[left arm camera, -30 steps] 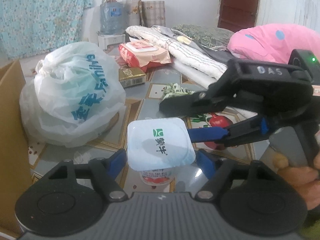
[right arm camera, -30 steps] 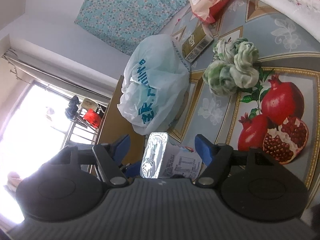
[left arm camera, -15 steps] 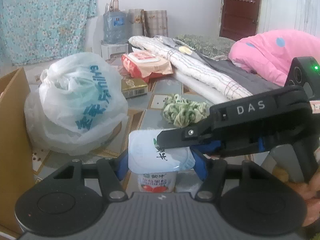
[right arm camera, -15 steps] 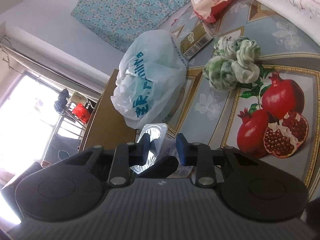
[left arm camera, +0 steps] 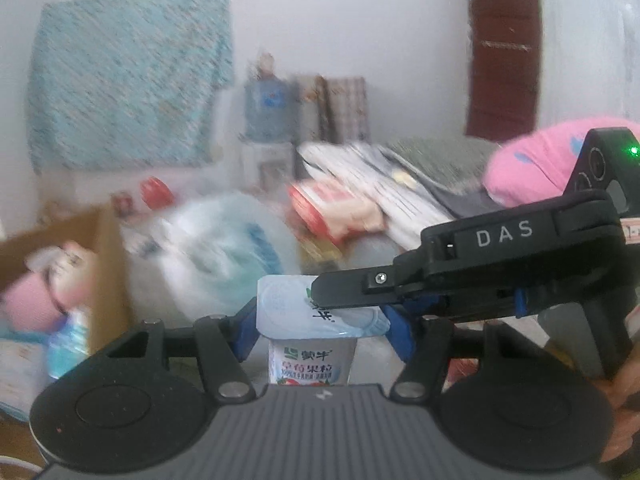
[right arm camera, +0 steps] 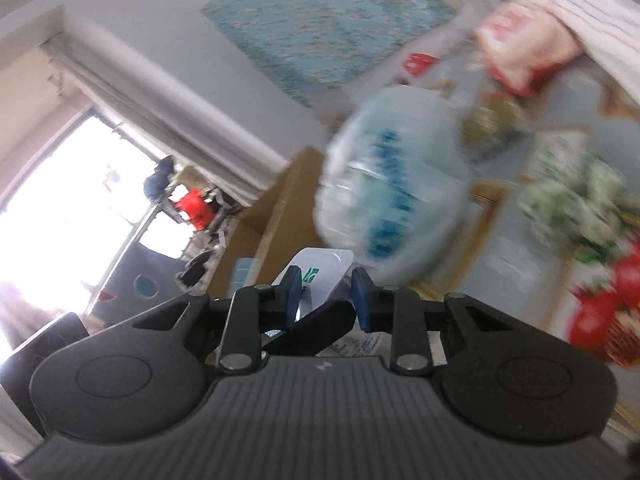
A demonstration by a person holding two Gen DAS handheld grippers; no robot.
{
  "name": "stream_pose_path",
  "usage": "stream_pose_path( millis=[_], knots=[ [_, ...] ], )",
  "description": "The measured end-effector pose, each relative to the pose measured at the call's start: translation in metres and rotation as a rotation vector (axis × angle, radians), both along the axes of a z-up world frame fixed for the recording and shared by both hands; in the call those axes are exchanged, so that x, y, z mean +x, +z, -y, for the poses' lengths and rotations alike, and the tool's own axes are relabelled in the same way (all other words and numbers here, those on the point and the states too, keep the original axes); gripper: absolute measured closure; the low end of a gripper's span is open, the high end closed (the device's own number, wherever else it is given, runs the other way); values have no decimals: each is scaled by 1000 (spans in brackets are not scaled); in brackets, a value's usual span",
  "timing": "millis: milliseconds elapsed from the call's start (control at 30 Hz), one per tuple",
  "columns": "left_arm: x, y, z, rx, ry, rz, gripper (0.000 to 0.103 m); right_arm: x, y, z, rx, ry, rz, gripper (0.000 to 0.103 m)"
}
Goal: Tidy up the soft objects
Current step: 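Carry the yogurt cup over the cardboard box, then lower the yogurt cup into the box and open the right gripper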
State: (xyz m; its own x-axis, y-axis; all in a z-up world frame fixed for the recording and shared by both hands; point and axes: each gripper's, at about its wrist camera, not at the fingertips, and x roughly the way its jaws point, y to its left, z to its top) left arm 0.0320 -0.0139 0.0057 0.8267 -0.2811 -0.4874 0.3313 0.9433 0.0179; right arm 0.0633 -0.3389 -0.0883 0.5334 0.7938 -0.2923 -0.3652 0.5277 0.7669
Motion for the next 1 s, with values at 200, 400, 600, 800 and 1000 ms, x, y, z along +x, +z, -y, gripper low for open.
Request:
stream_pose_path(
  millis=[200, 400, 600, 800, 1000],
  knots=[
    [-7, 43, -44, 6, 159, 77, 38, 18, 55, -57, 5, 161, 88, 74],
    [-2, 66, -112, 6, 343, 28, 38, 49, 86, -147, -13, 376, 64, 73],
    [25, 55, -189, -58, 472, -152, 40, 86, 80, -248, -124, 541, -50, 71],
    [40, 27, -237, -69, 545, -298, 42, 99, 56, -329, -319, 633, -158, 70],
    [37, 4, -274, -120, 580, -400, 42, 106, 29, -369, -384, 683, -231, 69]
  ],
)
